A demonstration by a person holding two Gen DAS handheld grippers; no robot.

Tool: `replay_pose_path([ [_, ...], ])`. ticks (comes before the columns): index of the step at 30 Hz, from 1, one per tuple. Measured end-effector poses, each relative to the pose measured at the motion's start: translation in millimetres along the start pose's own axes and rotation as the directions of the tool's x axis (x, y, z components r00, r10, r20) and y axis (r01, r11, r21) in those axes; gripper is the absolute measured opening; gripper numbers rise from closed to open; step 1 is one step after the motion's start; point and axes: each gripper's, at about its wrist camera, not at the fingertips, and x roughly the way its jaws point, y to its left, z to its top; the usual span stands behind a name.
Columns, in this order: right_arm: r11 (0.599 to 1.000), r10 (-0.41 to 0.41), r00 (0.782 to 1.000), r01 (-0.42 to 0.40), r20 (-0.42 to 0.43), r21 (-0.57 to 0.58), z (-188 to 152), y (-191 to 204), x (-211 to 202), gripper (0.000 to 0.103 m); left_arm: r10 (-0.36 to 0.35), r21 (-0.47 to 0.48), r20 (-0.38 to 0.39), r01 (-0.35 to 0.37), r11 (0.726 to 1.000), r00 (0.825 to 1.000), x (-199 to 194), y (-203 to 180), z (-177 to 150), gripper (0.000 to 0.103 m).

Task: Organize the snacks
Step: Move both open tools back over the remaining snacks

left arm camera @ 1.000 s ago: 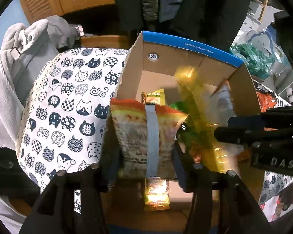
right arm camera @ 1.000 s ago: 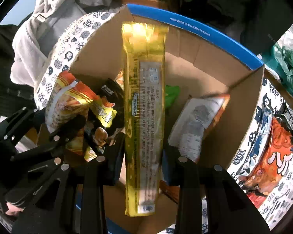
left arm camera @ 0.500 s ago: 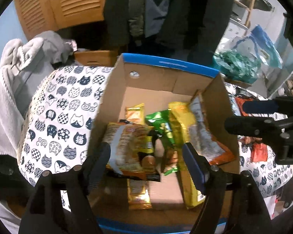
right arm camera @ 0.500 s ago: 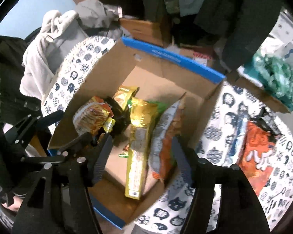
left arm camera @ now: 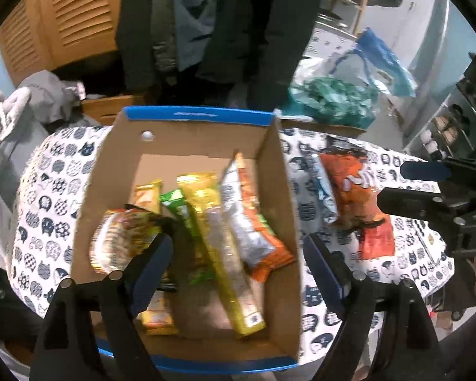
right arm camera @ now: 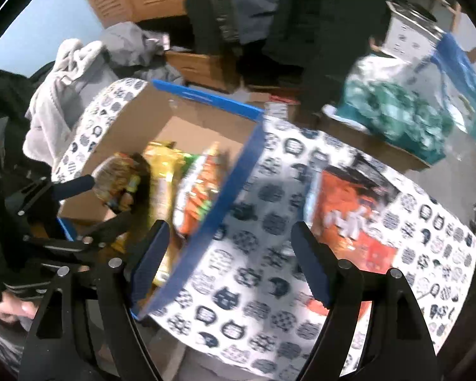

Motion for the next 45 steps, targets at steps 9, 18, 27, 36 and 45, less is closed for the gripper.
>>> replay_pose_path([
  [9, 0.994, -0.035, 0.999, 0.037, -0.012, 0.107, -32.2, -62.7, -10.7, 0.080, -0.026, 0.082, -0.022, 0.028, 0.996, 0.999, 6.0, -51.3, 0.4, 0.086],
  [18, 0.979, -0.051, 0.998, 0.055, -0.022, 0.197, -59.2, -113.3, -7.7, 0.080, -0.026, 0.166, -0.089, 0.040, 0.985, 0.996, 30.9, -96.4, -7.5, 0.086],
  [27, 0.959, -0.082, 0.995, 0.092, -0.048, 0.267, -79.6, -157.5, 8.0, 0.080, -0.013, 0.212, -0.141, 0.043, 0.976, 0.990, 56.4, -126.4, -11.2, 0.086],
  [36, 0.933, -0.083, 0.992, 0.111, -0.095, 0.342, -95.0, -192.3, 42.6, 0.080, 0.019, 0.228, -0.185, 0.024, 0.973, 0.983, 90.6, -142.6, -6.7, 0.086],
  [45, 0.916, -0.018, 0.993, 0.062, -0.114, 0.397, -86.5, -203.8, 82.0, 0.080, 0.046, 0.233, -0.215, 0.006, 0.972, 0.976, 114.7, -143.5, -7.1, 0.086],
])
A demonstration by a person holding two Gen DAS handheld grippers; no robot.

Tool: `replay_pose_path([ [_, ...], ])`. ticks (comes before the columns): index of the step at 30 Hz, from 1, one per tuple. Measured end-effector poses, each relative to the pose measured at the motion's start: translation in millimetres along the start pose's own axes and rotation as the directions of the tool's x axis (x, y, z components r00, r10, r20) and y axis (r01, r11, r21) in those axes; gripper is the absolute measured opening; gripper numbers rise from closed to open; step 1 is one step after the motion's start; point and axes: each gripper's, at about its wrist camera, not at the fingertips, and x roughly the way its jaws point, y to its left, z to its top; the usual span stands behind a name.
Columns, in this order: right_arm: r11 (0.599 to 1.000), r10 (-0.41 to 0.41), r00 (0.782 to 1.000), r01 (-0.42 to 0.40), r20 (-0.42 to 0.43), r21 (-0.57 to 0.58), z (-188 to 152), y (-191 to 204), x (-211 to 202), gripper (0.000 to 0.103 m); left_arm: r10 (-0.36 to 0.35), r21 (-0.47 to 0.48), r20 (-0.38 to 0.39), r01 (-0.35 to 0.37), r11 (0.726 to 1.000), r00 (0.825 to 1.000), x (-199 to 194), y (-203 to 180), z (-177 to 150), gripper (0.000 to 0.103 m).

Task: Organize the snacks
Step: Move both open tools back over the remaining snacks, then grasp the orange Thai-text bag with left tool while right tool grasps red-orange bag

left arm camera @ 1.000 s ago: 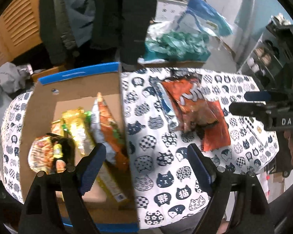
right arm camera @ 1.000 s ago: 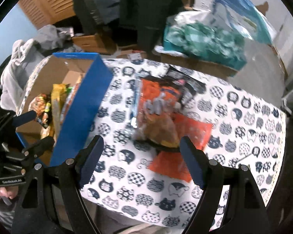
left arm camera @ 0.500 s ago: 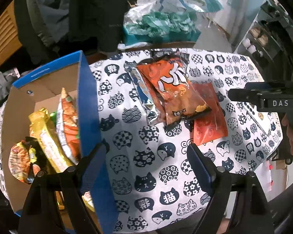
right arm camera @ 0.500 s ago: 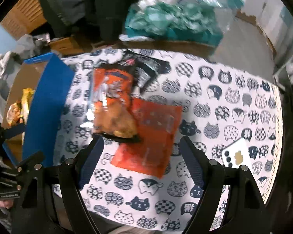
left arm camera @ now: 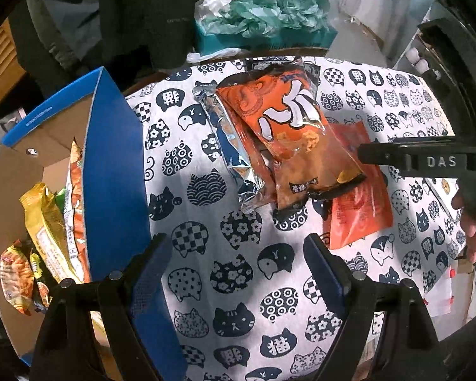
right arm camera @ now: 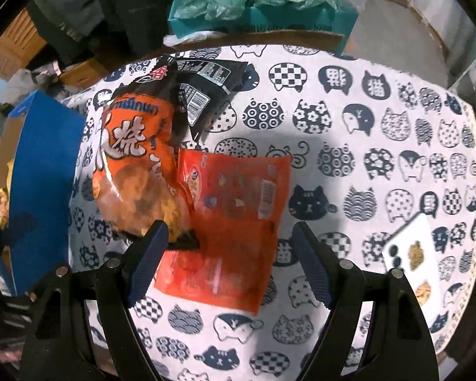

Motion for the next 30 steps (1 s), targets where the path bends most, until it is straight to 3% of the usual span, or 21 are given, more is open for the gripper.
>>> replay_pose_path([
  [9, 0.998, 0.038, 0.998, -0.035, -0.045, 0.061, 9.7, 0.4, 30.5, 0.085, -0.017, -0.034, -0.010, 0.017, 0.999, 1.000, 9.2, 3.0, 10.0, 0.086],
  [18, 0.997, -0.070, 0.992, 0.073, -0.103, 0.031, 10.1, 12.0, 62.0, 0.085, -0.029, -0.039, -0.010, 0.029, 0.999, 1.000, 8.5, 5.5, 12.2, 0.086],
  [24, 0.998, -0.049, 0.994, 0.052, -0.100, 0.037, 2.7, 4.3, 63.7, 0.085, -0.053, -0.073, -0.005, 0.053, 0.996, 0.999, 8.3, 7.2, 17.5, 0.086],
  [30, 0.999, -0.052, 0.990, 0.050, -0.129, -0.023, -8.9, -11.2, 61.9, 0.073, -0.132, -0.144, -0.023, 0.127, 0.981, 0.991, 13.5, 0.7, 28.6, 0.086],
])
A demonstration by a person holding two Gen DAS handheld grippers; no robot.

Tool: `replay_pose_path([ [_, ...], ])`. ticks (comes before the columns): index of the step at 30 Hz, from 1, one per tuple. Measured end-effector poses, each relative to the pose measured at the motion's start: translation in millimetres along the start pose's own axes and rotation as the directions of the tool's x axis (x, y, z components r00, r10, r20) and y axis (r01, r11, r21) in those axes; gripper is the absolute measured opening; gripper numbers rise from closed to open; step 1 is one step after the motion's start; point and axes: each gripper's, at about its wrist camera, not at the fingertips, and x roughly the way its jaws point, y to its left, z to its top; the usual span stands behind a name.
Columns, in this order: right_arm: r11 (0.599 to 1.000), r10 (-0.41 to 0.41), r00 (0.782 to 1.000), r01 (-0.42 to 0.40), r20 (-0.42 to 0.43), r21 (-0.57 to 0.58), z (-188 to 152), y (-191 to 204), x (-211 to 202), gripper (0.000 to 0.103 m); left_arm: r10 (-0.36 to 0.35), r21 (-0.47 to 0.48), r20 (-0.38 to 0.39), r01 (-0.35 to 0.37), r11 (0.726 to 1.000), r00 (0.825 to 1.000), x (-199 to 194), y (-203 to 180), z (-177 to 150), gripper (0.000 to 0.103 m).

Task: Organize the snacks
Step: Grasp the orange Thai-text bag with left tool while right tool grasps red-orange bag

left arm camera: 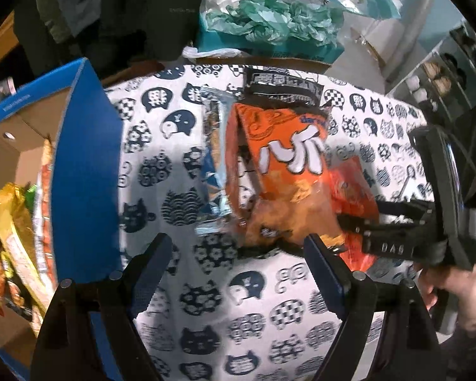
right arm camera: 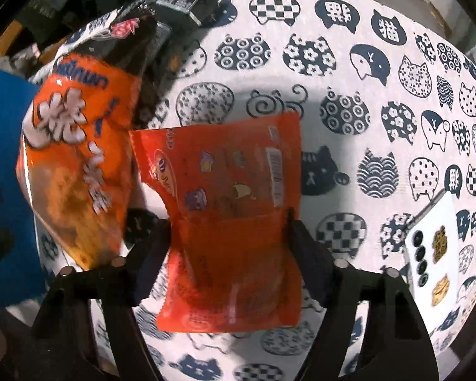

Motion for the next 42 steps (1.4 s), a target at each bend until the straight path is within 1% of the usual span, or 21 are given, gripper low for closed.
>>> replay_pose_path([
  [2, 0.999, -0.032, 0.999, 0.032, 0.008, -0.031, -2.5, -5.0, -3.4, 0.073, -0.022, -0.018, 0.000, 0.022, 1.000, 1.000, 2.7, -5.6, 5.6, 0.086],
  [5, 0.996, -0.073, 0.997, 0.075, 0.031, -0.051, -5.8, -16.7, -7.4, 0.073, -0.028, -0.024, 0.006, 0.029, 0.999, 1.000, 6.9, -13.4, 12.5, 0.086],
  [6, 0.996, -0.072, 0.997, 0.073, 0.034, -0.049, -8.1, -22.6, -8.7, 0.073, -0.033, -0.029, 0.008, 0.033, 0.999, 0.999, 9.1, -16.6, 15.3, 0.086],
  [8, 0.999, -0.035, 0.999, 0.037, 0.041, -0.038, -8.8, -29.0, -12.1, 0.074, -0.043, -0.039, 0.007, 0.044, 0.998, 0.999, 13.4, -21.1, 19.8, 0.086],
  [10, 1.000, -0.001, 0.999, 0.001, 0.054, -0.005, -13.6, -38.2, -14.2, 0.081, -0.055, -0.049, 0.002, 0.055, 0.997, 0.998, 19.3, -26.1, 24.1, 0.086],
  [11, 1.000, 0.009, 0.998, -0.009, 0.057, 0.006, -15.8, -42.3, -14.5, 0.082, -0.059, -0.051, -0.004, 0.058, 0.997, 0.998, 22.9, -28.8, 25.7, 0.086],
  [14, 1.000, 0.014, 0.998, -0.014, 0.061, -0.003, -19.5, -50.9, -16.4, 0.082, -0.052, -0.044, -0.023, 0.051, 0.998, 0.998, 35.6, -37.4, 30.4, 0.086],
  [19, 1.000, 0.014, 0.998, -0.014, 0.058, -0.003, -32.4, -57.5, -19.2, 0.084, -0.032, -0.009, -0.034, 0.032, 0.999, 0.999, 52.2, -46.9, 31.6, 0.086],
  [21, 1.000, 0.006, 0.998, -0.006, 0.056, -0.004, -36.9, -62.5, -20.1, 0.084, -0.029, 0.003, -0.032, 0.029, 1.000, 0.999, 57.8, -49.2, 30.7, 0.086],
  [23, 1.000, -0.016, 0.998, 0.017, 0.063, -0.016, -37.1, -56.5, -17.3, 0.084, -0.030, 0.011, -0.027, 0.030, 0.999, 0.999, 60.0, -50.2, 29.8, 0.086],
  [24, 0.999, -0.026, 0.998, 0.027, 0.060, -0.018, -26.7, -46.7, -12.8, 0.084, -0.028, 0.019, -0.027, 0.028, 0.999, 0.999, 61.7, -50.8, 29.0, 0.084],
  [25, 0.999, -0.036, 0.998, 0.037, 0.060, -0.022, -25.4, -42.6, -11.5, 0.085, -0.025, 0.027, -0.027, 0.025, 0.999, 0.999, 63.0, -51.3, 28.6, 0.077],
  [26, 0.998, -0.050, 0.997, 0.052, 0.062, -0.028, -26.1, -42.5, -9.7, 0.085, -0.014, 0.035, -0.028, 0.015, 0.999, 1.000, 64.1, -51.3, 28.1, 0.066],
  [27, 0.997, -0.062, 0.996, 0.064, 0.064, -0.034, -26.5, -41.5, -7.8, 0.085, -0.009, 0.041, -0.034, 0.010, 0.999, 0.999, 65.9, -50.6, 26.8, 0.062],
  [30, 0.995, -0.085, 0.994, 0.088, 0.065, -0.048, -29.2, -40.9, -2.5, 0.085, -0.024, 0.041, -0.020, 0.025, 0.999, 1.000, 63.6, -46.5, 23.2, 0.058],
  [33, 0.995, -0.081, 0.994, 0.085, 0.077, -0.049, -34.2, -43.3, -1.2, 0.085, -0.021, 0.051, -0.009, 0.021, 0.998, 1.000, 59.7, -44.3, 20.5, 0.053],
  [35, 0.993, -0.101, 0.992, 0.106, 0.080, -0.058, -39.3, -44.5, -2.5, 0.079, -0.023, 0.053, -0.003, 0.023, 0.998, 1.000, 55.5, -42.5, 18.0, 0.049],
  [37, 0.990, -0.123, 0.989, 0.128, 0.088, -0.060, -43.5, -45.3, -4.3, 0.063, -0.026, 0.053, 0.000, 0.026, 0.998, 1.000, 52.3, -42.3, 14.8, 0.049],
  [38, 0.991, -0.112, 0.990, 0.117, 0.088, -0.059, -45.5, -45.6, -5.5, 0.058, -0.027, 0.054, 0.003, 0.027, 0.998, 1.000, 50.3, -42.0, 12.6, 0.049],
  [40, 0.993, -0.101, 0.991, 0.106, 0.088, -0.059, -48.4, -45.9, -8.9, 0.041, -0.018, 0.063, 0.018, 0.017, 0.998, 1.000, 45.2, -42.1, 6.6, 0.049],
  [42, 0.993, -0.098, 0.991, 0.103, 0.091, -0.061, -49.7, -47.1, -12.7, 0.037, 0.002, 0.082, 0.039, -0.005, 0.997, 0.999, 37.3, -41.9, -2.0, 0.048],
])
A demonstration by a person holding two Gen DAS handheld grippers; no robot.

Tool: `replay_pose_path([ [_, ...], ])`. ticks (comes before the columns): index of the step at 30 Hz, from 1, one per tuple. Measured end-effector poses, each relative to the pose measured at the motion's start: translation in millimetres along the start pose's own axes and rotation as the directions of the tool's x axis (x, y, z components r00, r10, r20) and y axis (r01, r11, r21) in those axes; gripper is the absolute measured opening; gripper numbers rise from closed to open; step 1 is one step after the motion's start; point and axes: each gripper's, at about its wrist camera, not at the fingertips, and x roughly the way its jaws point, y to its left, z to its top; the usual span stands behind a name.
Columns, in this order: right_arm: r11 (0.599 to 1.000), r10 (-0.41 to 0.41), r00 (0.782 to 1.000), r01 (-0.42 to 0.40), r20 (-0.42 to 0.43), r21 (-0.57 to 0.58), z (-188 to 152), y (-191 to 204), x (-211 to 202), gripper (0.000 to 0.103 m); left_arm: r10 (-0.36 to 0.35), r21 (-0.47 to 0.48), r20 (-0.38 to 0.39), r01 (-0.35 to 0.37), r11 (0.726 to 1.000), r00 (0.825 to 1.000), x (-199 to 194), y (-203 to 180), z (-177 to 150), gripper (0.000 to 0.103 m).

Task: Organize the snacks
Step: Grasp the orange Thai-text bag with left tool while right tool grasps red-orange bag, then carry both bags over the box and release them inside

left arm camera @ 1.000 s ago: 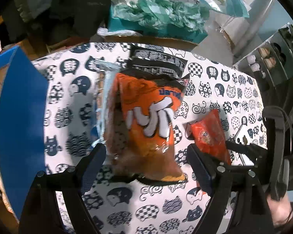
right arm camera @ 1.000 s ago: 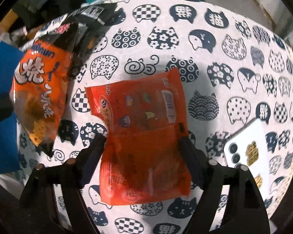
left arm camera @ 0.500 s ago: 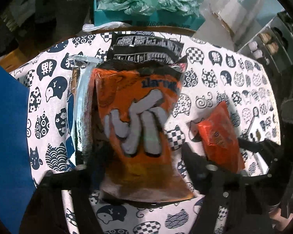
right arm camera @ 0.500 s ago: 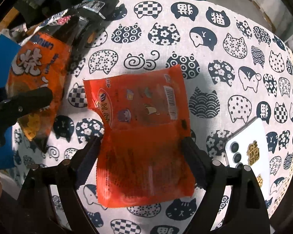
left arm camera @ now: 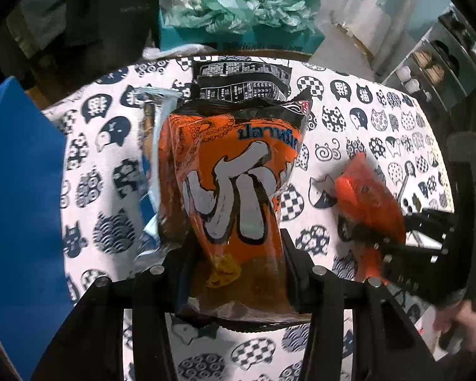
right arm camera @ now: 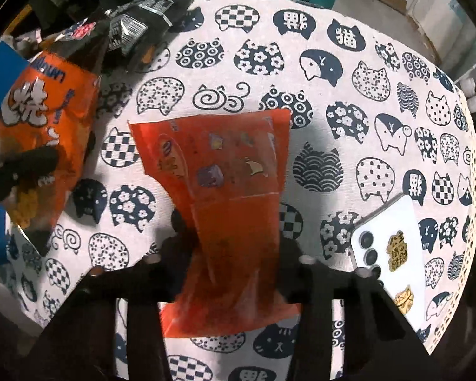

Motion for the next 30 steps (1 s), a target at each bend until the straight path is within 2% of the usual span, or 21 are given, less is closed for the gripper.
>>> replay_pose_path([
  [4, 1.000, 0.002, 1.000, -0.002, 0.004, -0.006, -2.2, 0.6, -9.0, 0.031, 0.020, 0.010, 0.014, -0.020, 1.000, 1.000, -12.8, 3.0, -8.3, 0.048],
  [17, 0.998, 0.015, 0.994, -0.007, 0.113, -0.066, 4.3, 16.7, -79.0, 0.031, 0.047, 0.070, 0.128, -0.056, 0.996, 0.991, -81.1, 4.2, -28.2, 0.048],
  [21, 0.993, -0.004, 0.988, 0.022, 0.156, -0.113, 3.3, 33.8, -101.5, 0.031, 0.069, 0.087, 0.169, -0.084, 0.993, 0.983, -104.9, 7.4, -34.3, 0.048],
  [23, 0.993, 0.007, 0.985, 0.015, 0.172, -0.121, -2.7, 52.4, -119.6, 0.031, 0.074, 0.088, 0.187, -0.092, 0.992, 0.980, -114.9, 11.2, -37.2, 0.048],
  [30, 0.987, 0.048, 0.975, -0.014, 0.216, -0.157, 0.0, 81.4, -150.6, 0.031, 0.083, 0.080, 0.231, -0.104, 0.991, 0.969, -141.0, 26.9, -47.2, 0.048],
])
